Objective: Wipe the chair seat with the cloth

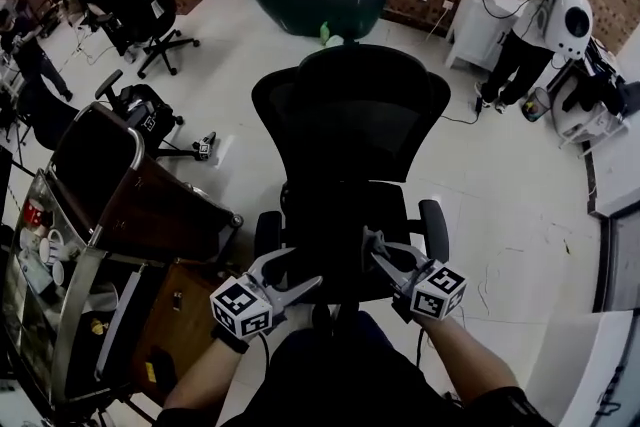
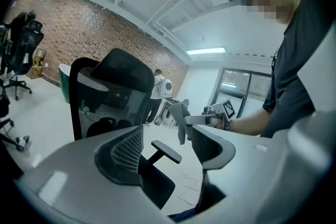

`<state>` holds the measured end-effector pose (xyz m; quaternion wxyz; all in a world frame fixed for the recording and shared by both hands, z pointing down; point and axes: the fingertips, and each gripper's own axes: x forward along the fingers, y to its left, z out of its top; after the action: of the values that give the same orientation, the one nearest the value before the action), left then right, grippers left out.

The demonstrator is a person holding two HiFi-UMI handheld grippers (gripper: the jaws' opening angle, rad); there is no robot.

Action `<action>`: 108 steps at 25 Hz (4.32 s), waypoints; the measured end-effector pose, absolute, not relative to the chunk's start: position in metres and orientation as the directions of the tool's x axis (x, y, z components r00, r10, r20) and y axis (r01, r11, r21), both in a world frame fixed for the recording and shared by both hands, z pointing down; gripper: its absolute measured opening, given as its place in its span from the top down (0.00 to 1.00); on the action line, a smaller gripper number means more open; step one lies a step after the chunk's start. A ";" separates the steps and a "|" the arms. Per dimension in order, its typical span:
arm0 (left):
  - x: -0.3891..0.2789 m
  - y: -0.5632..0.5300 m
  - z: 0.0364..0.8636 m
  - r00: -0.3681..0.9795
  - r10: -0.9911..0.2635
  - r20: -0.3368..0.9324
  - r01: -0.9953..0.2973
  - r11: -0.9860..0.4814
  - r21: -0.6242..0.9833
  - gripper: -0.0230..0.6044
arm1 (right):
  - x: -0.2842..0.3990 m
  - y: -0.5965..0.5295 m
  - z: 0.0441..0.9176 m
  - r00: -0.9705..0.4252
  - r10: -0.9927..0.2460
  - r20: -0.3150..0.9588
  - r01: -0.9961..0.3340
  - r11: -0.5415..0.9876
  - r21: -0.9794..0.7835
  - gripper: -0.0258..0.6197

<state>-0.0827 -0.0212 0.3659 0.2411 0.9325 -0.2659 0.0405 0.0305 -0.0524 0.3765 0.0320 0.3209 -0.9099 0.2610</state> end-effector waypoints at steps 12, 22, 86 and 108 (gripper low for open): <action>-0.109 -0.103 0.475 0.773 -0.545 0.324 -0.629 -0.588 0.509 0.45 | -0.032 -0.157 0.559 -0.822 -0.298 0.485 -0.522 0.735 -0.433 0.88; -0.114 -0.148 0.580 0.738 -0.577 0.350 -0.659 -0.503 0.559 0.45 | -0.121 -0.235 0.756 -0.706 -0.147 0.693 -0.504 0.792 -0.346 0.88; -0.103 -0.140 0.640 0.738 -0.579 0.347 -0.648 -0.462 0.606 0.45 | -0.096 -0.215 0.911 -0.457 -0.048 0.888 -0.386 0.910 -0.149 0.88; -0.085 -0.112 0.644 0.766 -0.527 0.368 -0.628 -0.491 0.604 0.45 | -0.023 -0.190 0.881 -0.433 -0.086 0.897 -0.528 0.831 -0.175 0.88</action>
<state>-0.0855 -0.1119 0.6437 0.3767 0.8609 -0.3353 0.0669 -0.0234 -0.1904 0.8815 0.4982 0.1881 -0.8168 0.2220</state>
